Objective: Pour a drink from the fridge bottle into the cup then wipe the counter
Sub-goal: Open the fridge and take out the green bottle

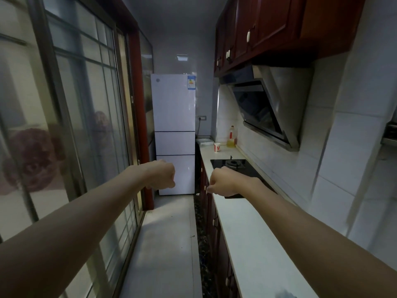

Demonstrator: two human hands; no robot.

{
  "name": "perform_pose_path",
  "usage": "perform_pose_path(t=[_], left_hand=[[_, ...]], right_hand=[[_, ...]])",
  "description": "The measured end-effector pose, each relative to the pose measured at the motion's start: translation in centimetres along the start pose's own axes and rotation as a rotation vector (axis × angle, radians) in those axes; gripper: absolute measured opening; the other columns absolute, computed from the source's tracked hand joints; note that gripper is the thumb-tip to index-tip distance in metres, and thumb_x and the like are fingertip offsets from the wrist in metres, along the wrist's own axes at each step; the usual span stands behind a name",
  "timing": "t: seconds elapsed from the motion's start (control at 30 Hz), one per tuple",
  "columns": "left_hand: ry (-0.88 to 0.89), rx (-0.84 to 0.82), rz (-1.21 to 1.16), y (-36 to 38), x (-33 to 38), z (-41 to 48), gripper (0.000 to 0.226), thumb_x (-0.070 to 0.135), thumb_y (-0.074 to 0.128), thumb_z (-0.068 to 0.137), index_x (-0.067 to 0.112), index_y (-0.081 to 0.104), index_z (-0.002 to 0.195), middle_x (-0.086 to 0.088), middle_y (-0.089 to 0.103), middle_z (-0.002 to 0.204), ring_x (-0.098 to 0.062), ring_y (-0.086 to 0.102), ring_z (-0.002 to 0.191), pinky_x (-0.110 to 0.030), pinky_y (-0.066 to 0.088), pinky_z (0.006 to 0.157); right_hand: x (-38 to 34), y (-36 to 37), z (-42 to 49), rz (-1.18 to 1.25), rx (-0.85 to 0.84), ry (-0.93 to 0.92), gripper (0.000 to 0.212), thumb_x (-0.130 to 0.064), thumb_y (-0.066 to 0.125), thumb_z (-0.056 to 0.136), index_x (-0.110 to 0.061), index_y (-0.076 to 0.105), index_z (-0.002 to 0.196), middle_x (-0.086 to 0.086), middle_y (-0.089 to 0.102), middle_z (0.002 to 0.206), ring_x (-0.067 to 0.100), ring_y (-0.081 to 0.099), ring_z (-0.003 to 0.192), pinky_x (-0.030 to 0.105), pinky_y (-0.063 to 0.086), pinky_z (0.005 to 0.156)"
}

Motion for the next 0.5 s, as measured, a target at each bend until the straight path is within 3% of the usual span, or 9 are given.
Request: perform_pose_path(t=[0.2, 0.3, 0.37, 0.5], left_hand=[[0.014, 0.0, -0.013, 1.1, -3.5, 4.7, 0.023, 0.029, 0.055, 0.098, 0.009, 0.067, 0.098, -0.012, 0.071, 0.094, -0.026, 0.07, 0.086, -0.032, 0.058, 0.073], [0.015, -0.033, 0.0, 1.8, -5.6, 7.5, 0.024, 0.028, 0.055, 0.099, 0.007, 0.067, 0.1, -0.013, 0.071, 0.097, -0.027, 0.07, 0.089, -0.032, 0.057, 0.075], [0.021, -0.059, 0.017, 1.7, -7.2, 9.7, 0.026, 0.027, 0.055, 0.099, 0.005, 0.068, 0.1, -0.015, 0.071, 0.098, -0.028, 0.07, 0.09, -0.03, 0.055, 0.073], [0.029, -0.065, 0.042, 0.6, -10.7, 14.0, 0.027, 0.027, 0.053, 0.099, 0.004, 0.068, 0.099, -0.016, 0.071, 0.097, -0.026, 0.067, 0.081, -0.028, 0.048, 0.064]], right_hand=[[-0.7, 0.7, 6.1, -0.041, -0.008, -0.011, 0.034, -0.027, 0.054, 0.093, 0.004, 0.067, 0.101, 0.02, 0.068, 0.101, 0.028, 0.061, 0.071, 0.037, 0.051, 0.066], [-1.0, 1.7, 10.0, -0.023, -0.015, -0.018, 0.038, -0.026, 0.055, 0.091, 0.007, 0.067, 0.103, 0.023, 0.069, 0.105, 0.039, 0.067, 0.092, 0.047, 0.057, 0.082], [-1.1, 2.2, 12.8, -0.01, -0.026, -0.012, 0.039, -0.026, 0.055, 0.09, 0.009, 0.066, 0.103, 0.024, 0.068, 0.107, 0.042, 0.065, 0.099, 0.051, 0.055, 0.086], [-1.4, 2.5, 18.3, -0.007, -0.028, 0.011, 0.036, -0.026, 0.055, 0.092, 0.006, 0.068, 0.101, 0.022, 0.068, 0.104, 0.038, 0.065, 0.096, 0.048, 0.057, 0.085]])
Point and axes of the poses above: each hand's wrist, its own z-axis towards the middle knuckle, its own y-axis out of the palm, x = y × z, the point moved 3 cm from there along z, towards the middle knuckle
